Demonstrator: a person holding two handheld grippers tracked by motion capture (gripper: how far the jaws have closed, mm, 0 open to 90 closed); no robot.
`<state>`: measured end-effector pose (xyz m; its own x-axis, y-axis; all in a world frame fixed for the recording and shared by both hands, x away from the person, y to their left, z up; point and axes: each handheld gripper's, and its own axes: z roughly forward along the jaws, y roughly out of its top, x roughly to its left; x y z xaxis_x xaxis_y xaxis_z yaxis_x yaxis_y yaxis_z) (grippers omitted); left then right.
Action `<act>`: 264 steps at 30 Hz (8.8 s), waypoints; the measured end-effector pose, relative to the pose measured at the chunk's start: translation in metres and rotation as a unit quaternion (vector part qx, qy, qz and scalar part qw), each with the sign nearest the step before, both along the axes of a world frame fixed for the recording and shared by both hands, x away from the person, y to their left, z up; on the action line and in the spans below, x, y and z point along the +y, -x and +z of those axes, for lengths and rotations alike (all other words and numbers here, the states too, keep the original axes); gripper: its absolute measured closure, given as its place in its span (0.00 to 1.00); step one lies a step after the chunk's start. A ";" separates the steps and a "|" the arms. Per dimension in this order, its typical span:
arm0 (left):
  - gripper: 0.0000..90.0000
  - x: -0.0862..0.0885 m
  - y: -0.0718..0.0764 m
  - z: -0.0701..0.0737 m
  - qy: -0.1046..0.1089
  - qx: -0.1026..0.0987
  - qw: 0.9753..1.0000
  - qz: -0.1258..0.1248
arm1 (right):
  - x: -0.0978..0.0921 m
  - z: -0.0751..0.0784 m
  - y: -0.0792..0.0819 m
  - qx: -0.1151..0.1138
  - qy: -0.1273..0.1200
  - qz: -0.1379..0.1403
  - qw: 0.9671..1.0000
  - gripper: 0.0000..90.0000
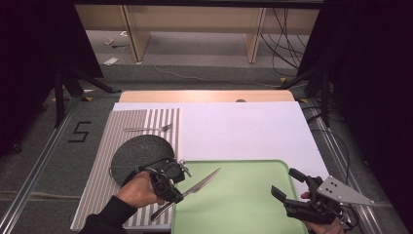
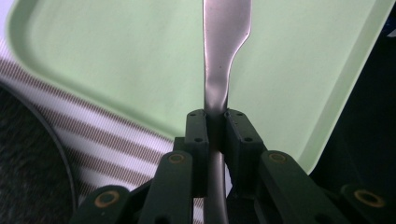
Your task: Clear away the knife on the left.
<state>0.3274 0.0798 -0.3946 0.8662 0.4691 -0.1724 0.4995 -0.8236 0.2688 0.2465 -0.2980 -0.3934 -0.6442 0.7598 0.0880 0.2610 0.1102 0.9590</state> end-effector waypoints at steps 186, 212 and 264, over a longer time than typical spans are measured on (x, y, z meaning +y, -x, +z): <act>0.38 -0.014 0.001 -0.050 0.109 -0.036 0.993 0.031 | 0.002 0.000 0.000 0.004 0.007 0.014 1.000 0.21; 0.18 -0.008 0.013 -0.032 0.226 -0.121 0.966 0.037 | 0.002 0.000 0.001 0.003 0.005 0.014 1.000 0.21; 0.18 0.053 0.034 -0.023 0.355 -0.231 0.897 0.125 | 0.002 0.001 0.001 0.002 0.004 0.013 1.000 0.21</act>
